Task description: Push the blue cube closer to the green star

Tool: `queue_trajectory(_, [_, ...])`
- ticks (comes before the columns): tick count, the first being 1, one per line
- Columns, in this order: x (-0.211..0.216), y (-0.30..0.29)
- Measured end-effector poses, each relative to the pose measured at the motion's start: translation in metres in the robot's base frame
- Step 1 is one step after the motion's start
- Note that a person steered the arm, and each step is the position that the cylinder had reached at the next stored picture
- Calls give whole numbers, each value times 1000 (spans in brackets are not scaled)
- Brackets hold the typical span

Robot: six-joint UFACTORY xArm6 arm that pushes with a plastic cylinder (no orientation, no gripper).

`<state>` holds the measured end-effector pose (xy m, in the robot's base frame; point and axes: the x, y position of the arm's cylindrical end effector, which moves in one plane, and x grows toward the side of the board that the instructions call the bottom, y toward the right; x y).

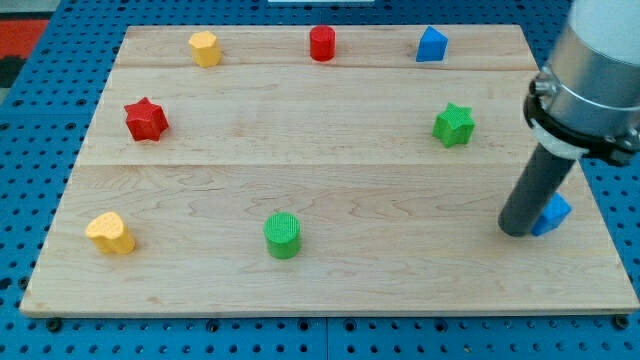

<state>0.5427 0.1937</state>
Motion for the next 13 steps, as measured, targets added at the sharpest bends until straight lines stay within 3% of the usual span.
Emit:
queue_trajectory(1, [20,-5])
queue_trajectory(2, [27,67])
queue_trajectory(5, [-111,40])
queue_trajectory(6, [-97,101])
queue_trajectory(9, [-84,151])
queue_trajectory(11, [-33,124])
queue_trajectory(13, [-47,26])
